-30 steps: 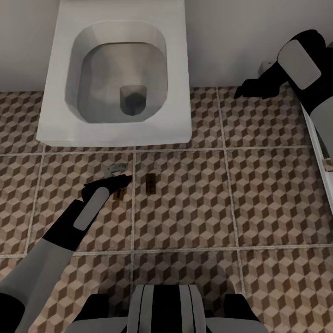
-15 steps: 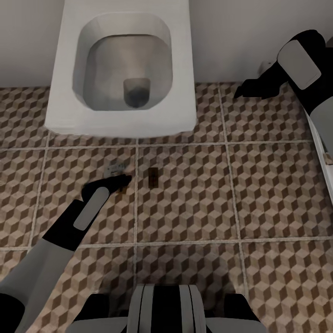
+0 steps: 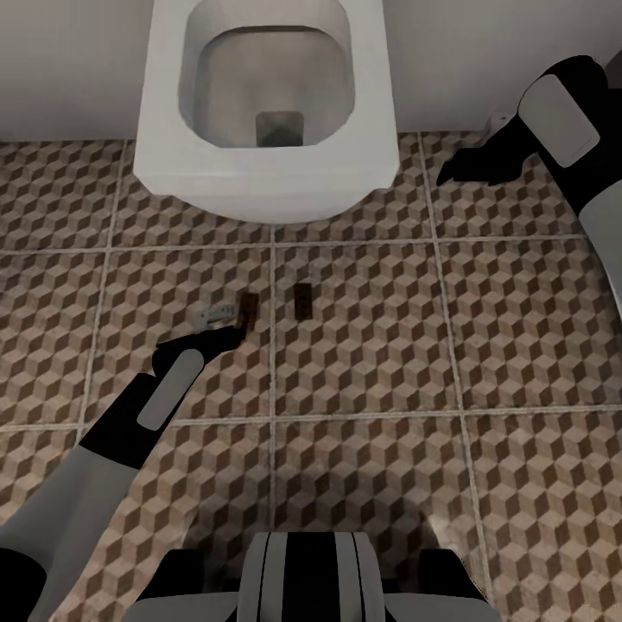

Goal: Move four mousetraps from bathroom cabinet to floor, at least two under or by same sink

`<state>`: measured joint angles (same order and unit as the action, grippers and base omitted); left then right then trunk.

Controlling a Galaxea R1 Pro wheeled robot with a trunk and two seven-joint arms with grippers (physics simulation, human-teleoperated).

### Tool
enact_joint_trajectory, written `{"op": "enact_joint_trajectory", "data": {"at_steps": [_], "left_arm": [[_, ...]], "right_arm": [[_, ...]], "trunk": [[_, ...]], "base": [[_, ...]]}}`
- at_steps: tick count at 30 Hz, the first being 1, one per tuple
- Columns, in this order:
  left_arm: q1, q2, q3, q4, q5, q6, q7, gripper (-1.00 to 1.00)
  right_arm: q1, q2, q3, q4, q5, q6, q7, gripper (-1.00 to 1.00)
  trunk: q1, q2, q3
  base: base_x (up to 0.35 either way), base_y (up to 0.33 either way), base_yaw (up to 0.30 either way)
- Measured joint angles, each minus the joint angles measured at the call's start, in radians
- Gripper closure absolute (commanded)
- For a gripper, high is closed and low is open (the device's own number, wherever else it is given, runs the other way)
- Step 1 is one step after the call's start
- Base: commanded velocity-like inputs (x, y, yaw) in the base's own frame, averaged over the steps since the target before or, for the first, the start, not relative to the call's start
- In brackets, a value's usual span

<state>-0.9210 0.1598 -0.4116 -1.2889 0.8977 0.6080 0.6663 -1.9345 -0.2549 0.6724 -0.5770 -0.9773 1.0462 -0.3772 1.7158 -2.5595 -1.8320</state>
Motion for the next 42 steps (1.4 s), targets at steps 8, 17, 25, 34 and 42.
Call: {"op": "enact_joint_trajectory", "data": {"at_steps": [8,17,25,34,42], "left_arm": [[0.000,0.000,0.000,0.000,-0.001,0.000,-0.012,-1.00],[0.000,0.000,-0.002,0.002,0.000,-0.002,-0.036,-1.00],[0.000,-0.001,-0.004,0.037,-0.002,-0.003,-0.040,-1.00],[0.000,-0.001,-0.004,0.046,-0.001,-0.009,-0.041,-1.00],[0.000,-0.001,-0.004,0.051,-0.002,-0.011,-0.042,-1.00]], "right_arm": [[0.000,0.000,0.001,0.007,0.001,0.000,0.000,-1.00],[0.001,0.000,0.000,0.017,0.000,0.000,0.000,-1.00],[0.001,-0.002,-0.001,0.037,0.002,0.000,0.000,-1.00],[0.002,-0.007,-0.002,0.048,0.003,0.000,0.000,-1.00],[0.003,-0.005,0.002,0.051,0.003,0.000,0.000,-1.00]], "trunk": [[0.000,0.000,0.000],[0.000,0.000,0.000],[0.000,0.000,0.000],[0.000,0.000,0.000],[0.000,0.000,0.000]], "base": [[-0.162,0.077,0.000],[-0.072,0.033,0.000],[-0.012,-0.185,0.000],[-0.003,-0.075,0.000],[-0.019,-0.015,0.000]]}}
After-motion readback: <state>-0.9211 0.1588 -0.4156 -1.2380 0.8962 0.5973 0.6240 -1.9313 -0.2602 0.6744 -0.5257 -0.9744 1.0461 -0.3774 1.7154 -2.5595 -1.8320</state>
